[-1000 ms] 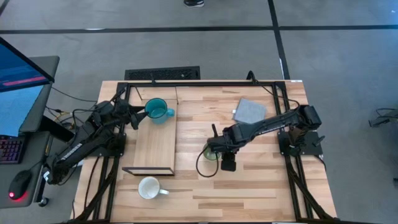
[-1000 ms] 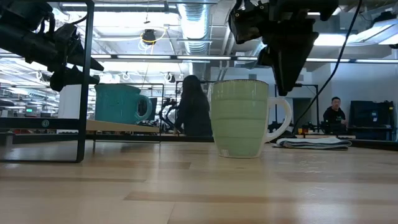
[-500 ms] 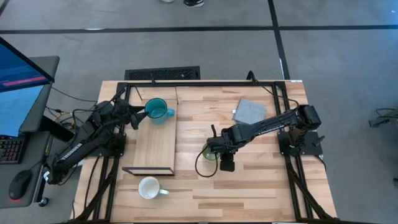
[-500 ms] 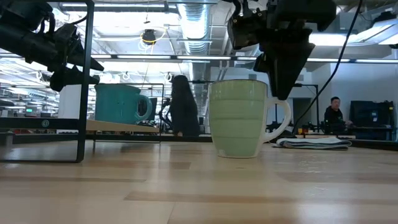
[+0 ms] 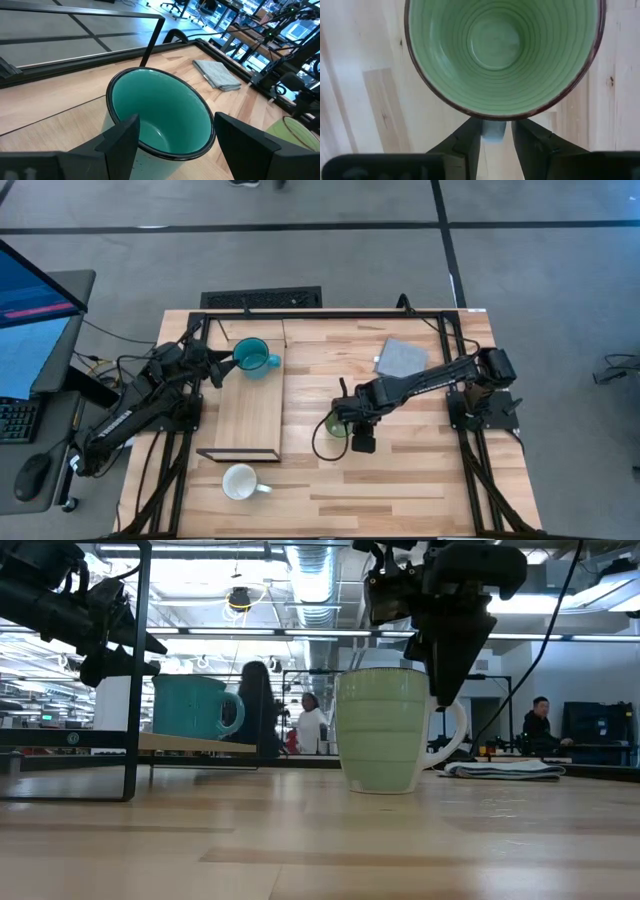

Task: Stack small to large cups/mugs on shelf
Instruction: Put the green mug on the shelf

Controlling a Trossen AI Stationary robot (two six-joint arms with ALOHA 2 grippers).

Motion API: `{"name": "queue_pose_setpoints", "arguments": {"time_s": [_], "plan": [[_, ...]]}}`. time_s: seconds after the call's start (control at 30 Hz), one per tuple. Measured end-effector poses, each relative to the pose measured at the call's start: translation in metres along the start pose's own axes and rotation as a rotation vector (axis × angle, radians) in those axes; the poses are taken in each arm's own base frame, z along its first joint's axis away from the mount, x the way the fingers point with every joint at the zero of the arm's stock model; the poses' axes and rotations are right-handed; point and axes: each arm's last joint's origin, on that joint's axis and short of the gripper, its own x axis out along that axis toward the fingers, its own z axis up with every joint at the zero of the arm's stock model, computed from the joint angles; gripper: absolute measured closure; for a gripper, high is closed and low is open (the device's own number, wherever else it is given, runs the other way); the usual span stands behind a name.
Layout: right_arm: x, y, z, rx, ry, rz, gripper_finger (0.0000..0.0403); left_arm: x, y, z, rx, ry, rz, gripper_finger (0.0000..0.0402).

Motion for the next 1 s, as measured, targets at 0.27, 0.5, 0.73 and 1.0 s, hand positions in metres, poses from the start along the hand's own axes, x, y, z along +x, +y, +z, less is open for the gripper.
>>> {"name": "queue_pose_setpoints", "arguments": {"time_s": [0.27,0.5,0.73,1.0], "plan": [[0.0000,0.0002,0.0007,-0.001,-0.007,0.001,0.0271,0.0000,0.0000,0.0000,0.000,0.000,0.000,0.0154],[0.0000,0.0001,0.0008,-0.006,-0.009,-0.001,0.0271,0.0000,0.0000,0.0000,0.000,0.000,0.000,0.0154],[0.0000,0.0001,0.0008,-0.018,-0.008,-0.001,0.0275,0.0000,0.0000,0.0000,0.000,0.000,0.001,0.0154],[0.0006,0.0006,0.0007,-0.019,-0.002,0.017,0.0276,0.0000,0.0001,-0.0001,0.000,0.000,0.001,0.0154]]}}
